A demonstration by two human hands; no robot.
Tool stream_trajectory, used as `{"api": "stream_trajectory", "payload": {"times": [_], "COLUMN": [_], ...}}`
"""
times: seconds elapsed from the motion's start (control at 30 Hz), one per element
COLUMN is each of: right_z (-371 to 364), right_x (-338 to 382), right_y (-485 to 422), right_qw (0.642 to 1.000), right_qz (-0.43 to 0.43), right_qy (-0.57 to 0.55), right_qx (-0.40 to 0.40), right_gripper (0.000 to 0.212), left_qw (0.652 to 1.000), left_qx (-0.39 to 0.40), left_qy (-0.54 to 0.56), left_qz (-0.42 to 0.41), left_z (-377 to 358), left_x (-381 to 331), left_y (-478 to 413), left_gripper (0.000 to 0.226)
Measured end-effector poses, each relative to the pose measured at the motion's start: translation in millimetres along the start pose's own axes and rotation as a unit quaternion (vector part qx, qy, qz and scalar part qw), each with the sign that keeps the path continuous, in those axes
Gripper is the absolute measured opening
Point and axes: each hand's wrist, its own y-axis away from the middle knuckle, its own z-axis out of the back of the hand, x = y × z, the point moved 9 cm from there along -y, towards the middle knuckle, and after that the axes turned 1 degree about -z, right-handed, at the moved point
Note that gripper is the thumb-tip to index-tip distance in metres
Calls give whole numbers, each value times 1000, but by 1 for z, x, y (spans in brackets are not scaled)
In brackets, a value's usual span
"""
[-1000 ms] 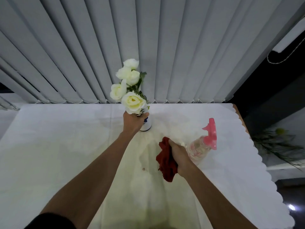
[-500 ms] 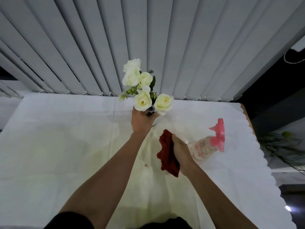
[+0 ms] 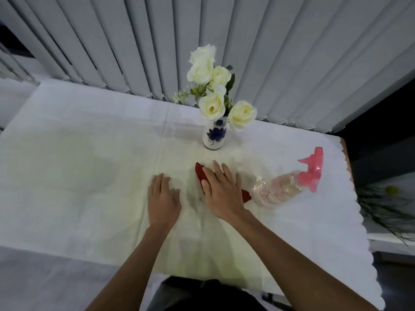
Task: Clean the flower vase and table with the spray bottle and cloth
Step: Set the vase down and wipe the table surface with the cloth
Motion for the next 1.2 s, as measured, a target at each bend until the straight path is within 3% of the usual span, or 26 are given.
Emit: {"api": "stream_trajectory", "payload": {"times": [0.13,0.27,0.33,0.5,0.6,0.73,0.87,0.93,1.0,1.07,1.2], "right_z": [-50,-53,-64,-87,-67,-49,-44,-50,-54,-47,-34], "right_x": [7,-2,18,37,-10,-29,-1,17,18,-12,-56], "right_y": [-5,-28,-16,66,63,-17,-61,-43,-16,-10,-55], "right_qw": [991,999,996,973,953,968,989,991,990,982,992], "right_qz": [106,30,40,219,296,202,27,21,104,142,-37], "right_qy": [46,-36,-74,-49,48,83,-17,-42,-7,47,18], "right_qx": [73,6,-12,54,-44,-125,-146,-128,-98,-118,-120], "right_gripper": [55,62,59,51,43,41,48,56,60,54,53], "left_qw": [993,989,988,989,989,988,989,988,989,990,989], "left_qx": [10,5,6,5,7,9,-1,3,1,-7,-12], "left_qy": [-113,-143,-147,-137,-137,-146,-144,-144,-140,-131,-140], "left_qz": [34,36,40,47,47,49,47,49,47,43,42], "left_z": [-17,-20,-22,-21,-23,-26,-26,-26,-25,-23,-24], "left_x": [31,37,37,38,40,44,43,44,43,41,40], "left_y": [32,36,37,38,38,37,38,38,38,38,37], "left_gripper": [65,62,61,59,58,58,58,59,60,60,59]}}
